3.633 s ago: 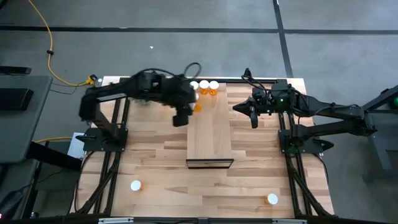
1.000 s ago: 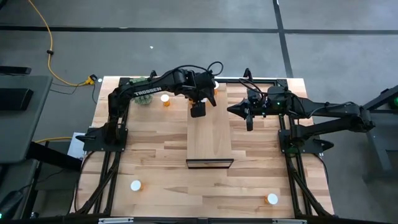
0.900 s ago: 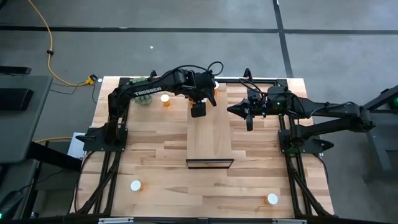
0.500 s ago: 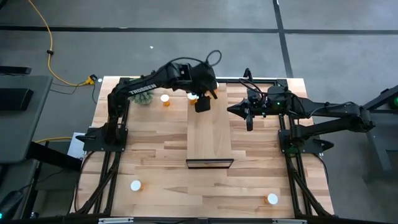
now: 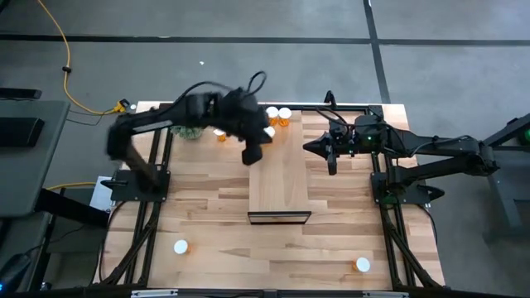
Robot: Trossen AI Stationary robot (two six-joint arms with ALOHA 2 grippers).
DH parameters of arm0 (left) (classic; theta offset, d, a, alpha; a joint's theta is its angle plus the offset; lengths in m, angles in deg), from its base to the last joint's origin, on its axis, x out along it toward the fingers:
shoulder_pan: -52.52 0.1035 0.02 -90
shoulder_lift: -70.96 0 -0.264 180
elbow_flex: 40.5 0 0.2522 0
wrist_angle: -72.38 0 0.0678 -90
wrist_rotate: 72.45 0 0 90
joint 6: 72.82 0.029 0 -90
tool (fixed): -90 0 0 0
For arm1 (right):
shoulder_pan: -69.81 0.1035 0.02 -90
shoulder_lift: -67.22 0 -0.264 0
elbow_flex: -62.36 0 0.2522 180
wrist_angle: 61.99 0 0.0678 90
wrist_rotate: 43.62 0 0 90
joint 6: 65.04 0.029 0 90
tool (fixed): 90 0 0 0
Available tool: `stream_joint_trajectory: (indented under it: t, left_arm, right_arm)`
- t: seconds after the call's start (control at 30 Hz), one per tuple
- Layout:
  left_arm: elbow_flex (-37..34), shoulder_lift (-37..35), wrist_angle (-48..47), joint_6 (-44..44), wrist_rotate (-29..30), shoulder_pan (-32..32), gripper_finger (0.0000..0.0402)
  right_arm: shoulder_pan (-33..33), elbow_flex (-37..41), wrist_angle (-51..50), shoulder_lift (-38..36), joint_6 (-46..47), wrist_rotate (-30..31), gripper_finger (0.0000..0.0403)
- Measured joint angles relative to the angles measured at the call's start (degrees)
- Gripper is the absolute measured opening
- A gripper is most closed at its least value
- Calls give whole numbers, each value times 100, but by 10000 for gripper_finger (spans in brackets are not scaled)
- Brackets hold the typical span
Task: Pick and place medicine bottles onto shelf by color
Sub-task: Put the orange pill bottle on the shelf
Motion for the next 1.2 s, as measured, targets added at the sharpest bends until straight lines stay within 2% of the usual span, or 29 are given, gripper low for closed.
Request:
stream_joint_trajectory:
  t: [0.07,0.23,0.3,0.4,0.5,0.7,0.97,1.2]
  left_arm:
    - [-1228,-633,1117,-360,101,-114,12]
    - [-4097,-1950,3712,-1949,1259,-553,3]
    - [-4925,-2168,4549,-2715,1779,-788,2]
    - [-5628,-2138,5264,-3553,2231,-1039,1]
    - [-5741,-1781,5304,-4087,2474,-1112,0]
    - [-5571,-1190,5590,-4359,2580,-976,0]
    - [-5378,-1095,5619,-3882,2901,-658,0]
    - [-5369,-1092,5630,-3589,2770,-427,0]
  right_arm:
    - [-1,0,-34,0,0,0,0]
    - [-2,0,-49,0,0,3,0]
    - [-7,0,-47,0,0,65,0]
    - [-9,0,-49,0,0,160,0]
    - [-9,0,-47,0,0,271,0]
    - [-59,0,-42,0,50,287,0]
    - [-59,0,-5,0,54,289,0]
    - [-59,0,-5,0,55,286,0]
